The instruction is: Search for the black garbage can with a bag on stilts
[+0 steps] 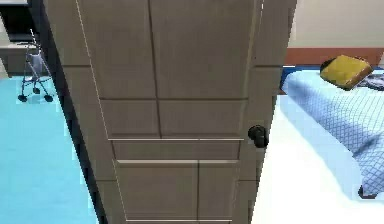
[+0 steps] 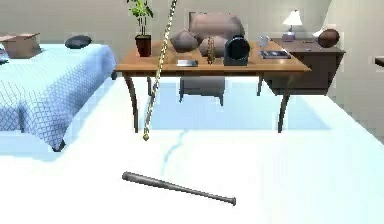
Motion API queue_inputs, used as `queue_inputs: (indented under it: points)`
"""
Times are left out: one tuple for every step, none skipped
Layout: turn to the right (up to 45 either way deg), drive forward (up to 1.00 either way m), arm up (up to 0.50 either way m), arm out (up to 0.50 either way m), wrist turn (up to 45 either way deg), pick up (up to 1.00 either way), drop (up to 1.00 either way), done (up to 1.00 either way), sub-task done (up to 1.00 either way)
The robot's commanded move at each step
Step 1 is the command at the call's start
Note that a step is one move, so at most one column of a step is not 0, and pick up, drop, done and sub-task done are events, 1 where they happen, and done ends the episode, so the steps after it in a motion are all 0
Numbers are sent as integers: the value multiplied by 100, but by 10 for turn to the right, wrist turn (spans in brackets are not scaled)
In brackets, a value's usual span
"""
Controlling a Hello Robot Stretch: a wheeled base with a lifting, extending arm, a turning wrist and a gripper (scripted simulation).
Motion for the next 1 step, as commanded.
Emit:
queue_inputs:
  points:
    - [-450,0,0,0,0,0,0,0,0]
